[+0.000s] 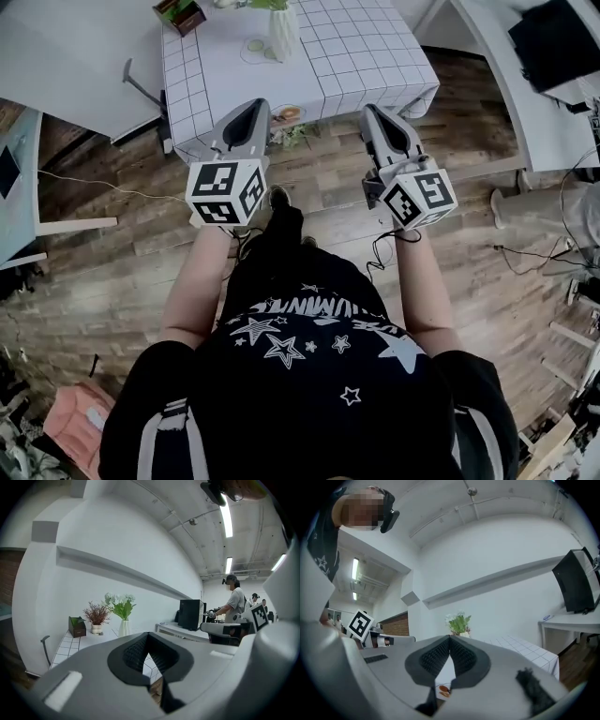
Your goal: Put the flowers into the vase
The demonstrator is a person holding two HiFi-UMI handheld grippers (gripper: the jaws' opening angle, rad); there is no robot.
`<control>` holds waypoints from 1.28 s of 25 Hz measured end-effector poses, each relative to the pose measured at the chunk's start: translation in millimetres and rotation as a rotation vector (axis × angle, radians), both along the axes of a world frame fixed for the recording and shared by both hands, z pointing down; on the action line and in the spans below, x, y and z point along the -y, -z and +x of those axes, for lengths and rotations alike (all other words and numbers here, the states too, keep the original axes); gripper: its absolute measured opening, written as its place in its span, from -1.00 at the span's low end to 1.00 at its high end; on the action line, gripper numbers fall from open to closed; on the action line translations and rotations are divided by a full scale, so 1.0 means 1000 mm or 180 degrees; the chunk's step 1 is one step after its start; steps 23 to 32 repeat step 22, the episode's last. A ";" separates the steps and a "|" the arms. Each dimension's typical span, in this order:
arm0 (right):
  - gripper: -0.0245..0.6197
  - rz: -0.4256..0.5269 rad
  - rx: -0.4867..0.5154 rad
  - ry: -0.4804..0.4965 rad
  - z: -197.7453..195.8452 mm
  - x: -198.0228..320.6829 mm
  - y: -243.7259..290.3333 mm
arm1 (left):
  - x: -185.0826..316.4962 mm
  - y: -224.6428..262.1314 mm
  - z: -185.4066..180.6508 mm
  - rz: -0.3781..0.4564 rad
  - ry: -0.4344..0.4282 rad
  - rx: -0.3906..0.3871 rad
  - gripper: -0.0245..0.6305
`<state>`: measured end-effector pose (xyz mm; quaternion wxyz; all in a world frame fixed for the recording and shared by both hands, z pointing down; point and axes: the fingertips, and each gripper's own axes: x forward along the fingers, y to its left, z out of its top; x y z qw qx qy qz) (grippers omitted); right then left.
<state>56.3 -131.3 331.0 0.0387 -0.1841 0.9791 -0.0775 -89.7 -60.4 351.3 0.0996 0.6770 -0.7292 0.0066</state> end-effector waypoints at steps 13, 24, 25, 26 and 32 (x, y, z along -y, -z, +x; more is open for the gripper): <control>-0.89 0.0027 -0.0324 -0.0032 -0.032 -0.013 -0.002 | -0.013 0.013 -0.021 -0.0040 -0.0130 -0.0160 -0.90; -0.90 0.0041 -0.0294 -0.0259 -0.039 -0.056 0.019 | -0.049 0.033 -0.029 -0.0070 -0.0377 -0.0043 -0.90; -0.90 0.0041 -0.0294 -0.0259 -0.039 -0.056 0.019 | -0.049 0.033 -0.029 -0.0070 -0.0377 -0.0043 -0.90; -0.90 0.0041 -0.0294 -0.0259 -0.039 -0.056 0.019 | -0.049 0.033 -0.029 -0.0070 -0.0377 -0.0043 -0.90; -0.90 0.0041 -0.0294 -0.0259 -0.039 -0.056 0.019 | -0.049 0.033 -0.029 -0.0070 -0.0377 -0.0043 -0.90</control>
